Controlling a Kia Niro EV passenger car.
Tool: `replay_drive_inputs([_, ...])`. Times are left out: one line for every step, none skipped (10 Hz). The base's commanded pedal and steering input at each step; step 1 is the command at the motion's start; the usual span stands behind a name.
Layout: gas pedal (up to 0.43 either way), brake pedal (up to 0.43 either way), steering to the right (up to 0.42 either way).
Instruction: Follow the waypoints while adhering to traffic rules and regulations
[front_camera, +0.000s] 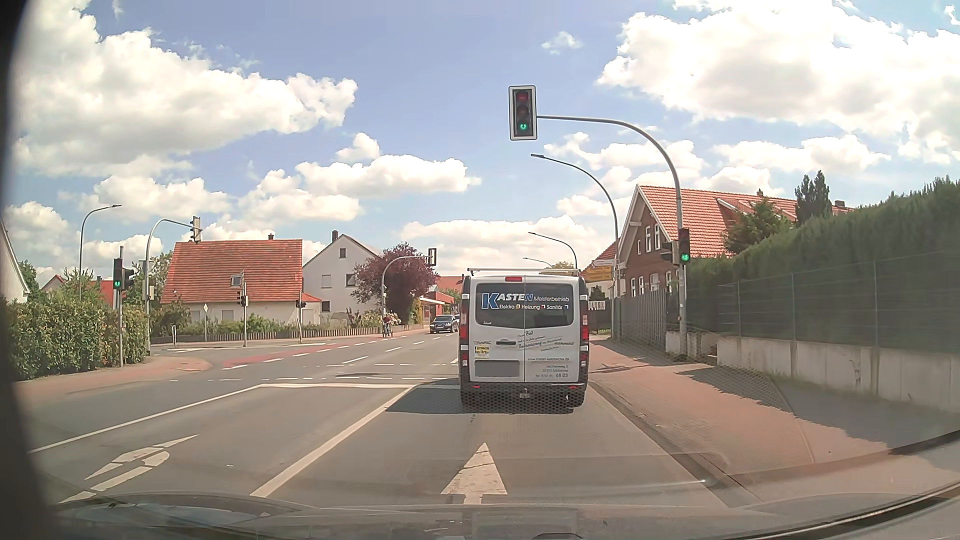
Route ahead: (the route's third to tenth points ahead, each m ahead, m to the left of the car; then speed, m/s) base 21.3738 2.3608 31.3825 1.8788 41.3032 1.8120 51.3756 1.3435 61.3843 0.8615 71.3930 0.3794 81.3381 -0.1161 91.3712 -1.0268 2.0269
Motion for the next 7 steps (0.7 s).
replay_drive_inputs([0.350,0.000,0.001])
replay_drive_inputs([0.358,0.000,0.001])
replay_drive_inputs([0.370,0.000,0.000])
replay_drive_inputs([0.370,0.000,0.000])
replay_drive_inputs([0.378,0.000,-0.001])
replay_drive_inputs([0.378,0.000,-0.001])
replay_drive_inputs([0.390,0.000,-0.001])
